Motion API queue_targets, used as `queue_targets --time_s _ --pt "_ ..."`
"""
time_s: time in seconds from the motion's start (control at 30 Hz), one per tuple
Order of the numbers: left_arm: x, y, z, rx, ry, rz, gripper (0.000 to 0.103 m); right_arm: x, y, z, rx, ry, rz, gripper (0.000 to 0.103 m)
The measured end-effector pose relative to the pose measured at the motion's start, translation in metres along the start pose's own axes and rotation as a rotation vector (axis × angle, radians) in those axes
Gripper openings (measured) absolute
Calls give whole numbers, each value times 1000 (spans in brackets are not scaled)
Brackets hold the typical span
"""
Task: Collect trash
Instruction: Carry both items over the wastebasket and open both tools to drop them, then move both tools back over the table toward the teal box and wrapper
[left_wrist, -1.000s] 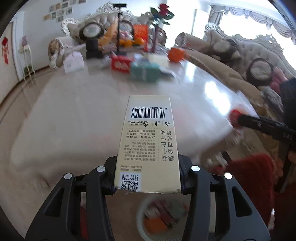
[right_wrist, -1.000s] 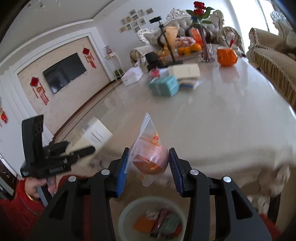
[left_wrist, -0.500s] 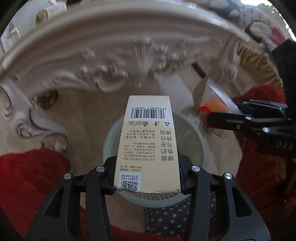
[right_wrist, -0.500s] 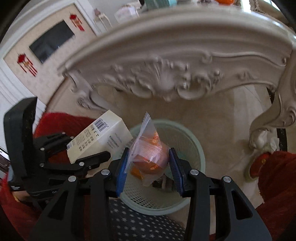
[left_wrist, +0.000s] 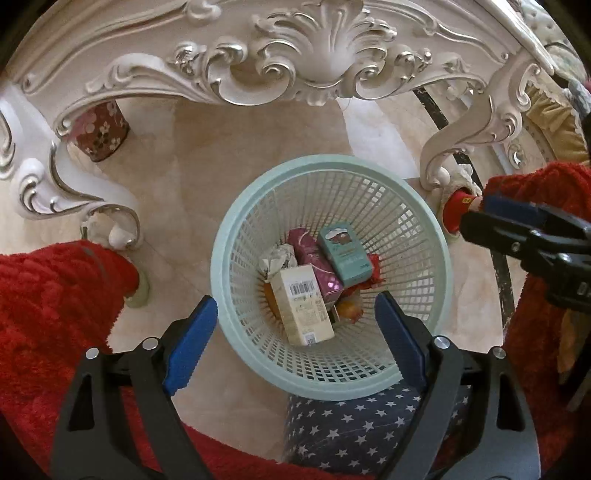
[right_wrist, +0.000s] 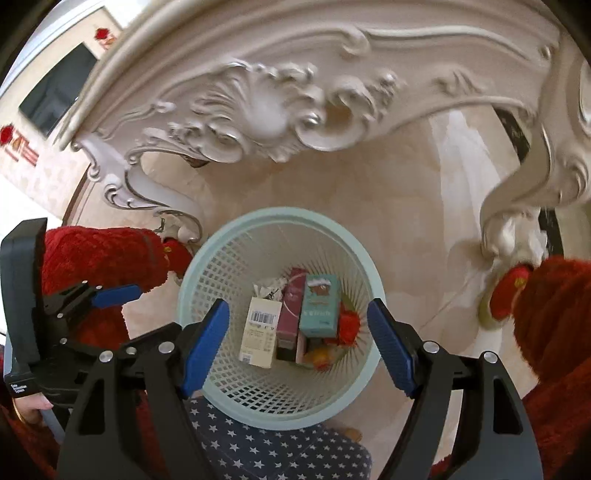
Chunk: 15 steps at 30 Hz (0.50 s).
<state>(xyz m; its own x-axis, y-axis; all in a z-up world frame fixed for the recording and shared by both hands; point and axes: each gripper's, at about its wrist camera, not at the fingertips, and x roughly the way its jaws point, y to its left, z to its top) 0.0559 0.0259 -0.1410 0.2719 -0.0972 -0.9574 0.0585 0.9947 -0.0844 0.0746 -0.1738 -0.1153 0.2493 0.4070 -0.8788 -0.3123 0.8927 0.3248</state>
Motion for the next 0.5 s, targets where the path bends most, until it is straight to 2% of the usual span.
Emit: queue_targets --time_s 0.3,0.5 --pt "5 -8 -1 42 16 2 85 2 2 -4 -2 4 -2 73" --pt "-1 -10 -1 50 -10 12 85 -2 3 -4 -15 -19 2 73"
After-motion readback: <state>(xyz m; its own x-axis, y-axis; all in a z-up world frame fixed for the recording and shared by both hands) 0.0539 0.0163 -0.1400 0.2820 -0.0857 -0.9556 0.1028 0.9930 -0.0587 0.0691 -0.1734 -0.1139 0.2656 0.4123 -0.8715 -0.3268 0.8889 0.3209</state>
